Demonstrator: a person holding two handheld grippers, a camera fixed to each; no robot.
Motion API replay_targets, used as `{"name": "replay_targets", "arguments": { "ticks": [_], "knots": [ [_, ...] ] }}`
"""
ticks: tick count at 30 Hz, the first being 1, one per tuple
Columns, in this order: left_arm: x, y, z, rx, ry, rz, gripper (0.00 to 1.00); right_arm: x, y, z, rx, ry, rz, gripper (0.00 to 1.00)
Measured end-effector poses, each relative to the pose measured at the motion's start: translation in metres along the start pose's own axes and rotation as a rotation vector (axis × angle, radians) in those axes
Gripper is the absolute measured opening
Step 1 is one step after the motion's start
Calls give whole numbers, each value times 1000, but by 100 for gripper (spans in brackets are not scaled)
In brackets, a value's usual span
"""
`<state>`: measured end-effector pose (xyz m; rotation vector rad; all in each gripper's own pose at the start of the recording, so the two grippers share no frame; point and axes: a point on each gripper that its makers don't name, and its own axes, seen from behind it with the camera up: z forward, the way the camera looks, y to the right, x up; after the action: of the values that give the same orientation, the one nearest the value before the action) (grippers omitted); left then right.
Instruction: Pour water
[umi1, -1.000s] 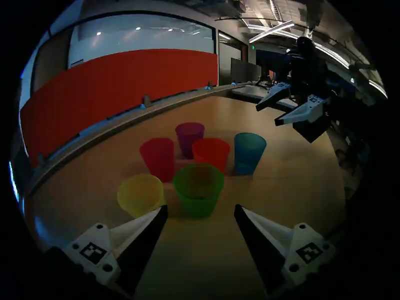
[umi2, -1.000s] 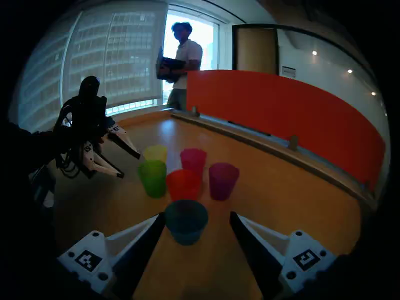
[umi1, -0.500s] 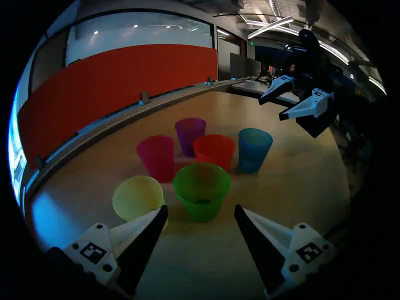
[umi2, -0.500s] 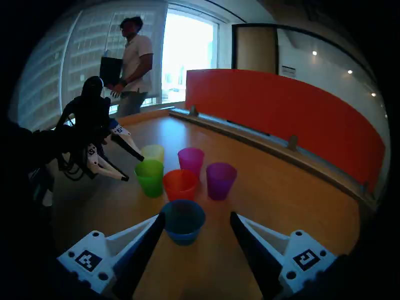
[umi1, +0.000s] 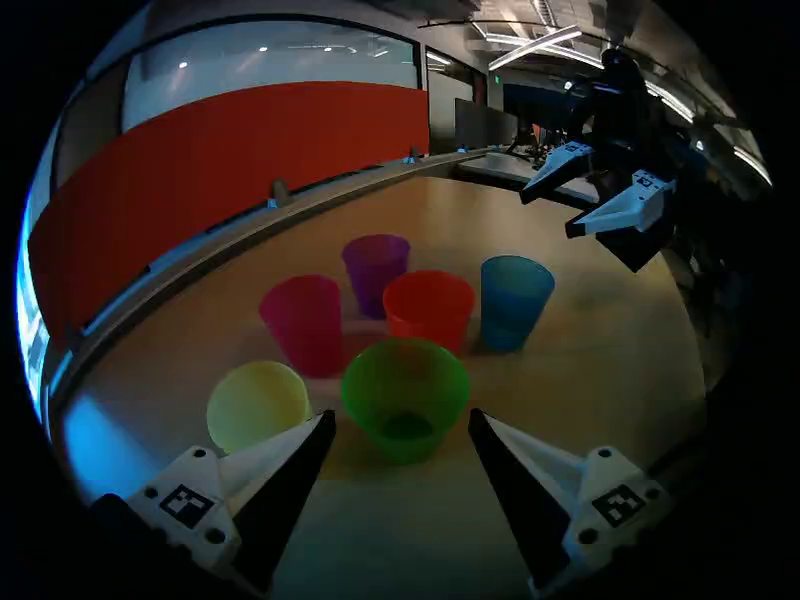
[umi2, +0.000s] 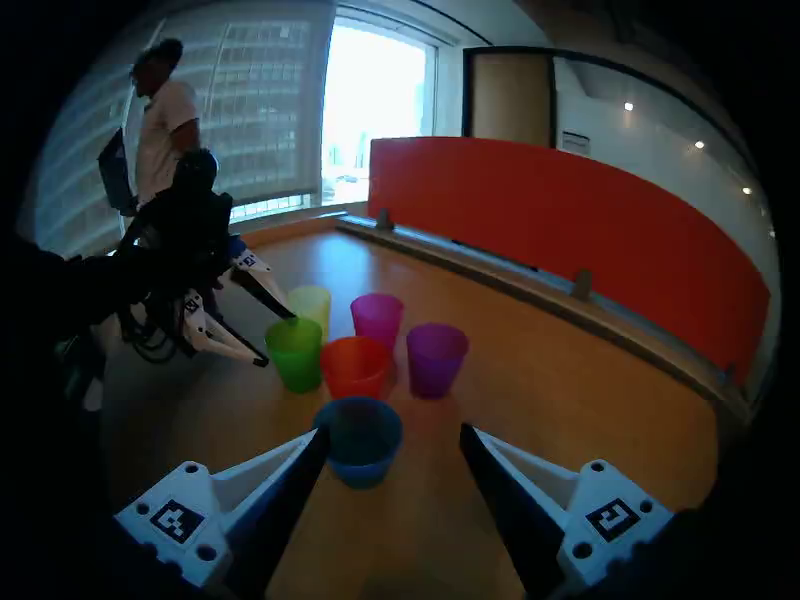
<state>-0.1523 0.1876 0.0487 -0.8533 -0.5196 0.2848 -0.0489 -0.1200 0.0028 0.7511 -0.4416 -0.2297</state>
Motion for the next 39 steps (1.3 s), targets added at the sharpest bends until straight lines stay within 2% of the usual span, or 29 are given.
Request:
{"name": "replay_targets", "arguments": {
  "ticks": [12, 18, 23, 32, 39],
  "knots": [
    [9, 3, 16, -14, -7, 15, 99, -1, 2, -2, -6, 0, 0, 100],
    [10, 0, 18, -5, -8, 13, 99, -2, 4, -3, -9, 0, 2, 100],
    [8, -2, 21, 4, -15, 8, 92, -4, 4, -4, -9, 1, 3, 100],
    [10, 4, 23, 0, -9, 41, 88, -4, 3, -4, -9, 1, 4, 100],
    [10, 4, 19, -1, -9, 35, 88, -5, 3, -3, -10, -3, 2, 100]
  ]
}}
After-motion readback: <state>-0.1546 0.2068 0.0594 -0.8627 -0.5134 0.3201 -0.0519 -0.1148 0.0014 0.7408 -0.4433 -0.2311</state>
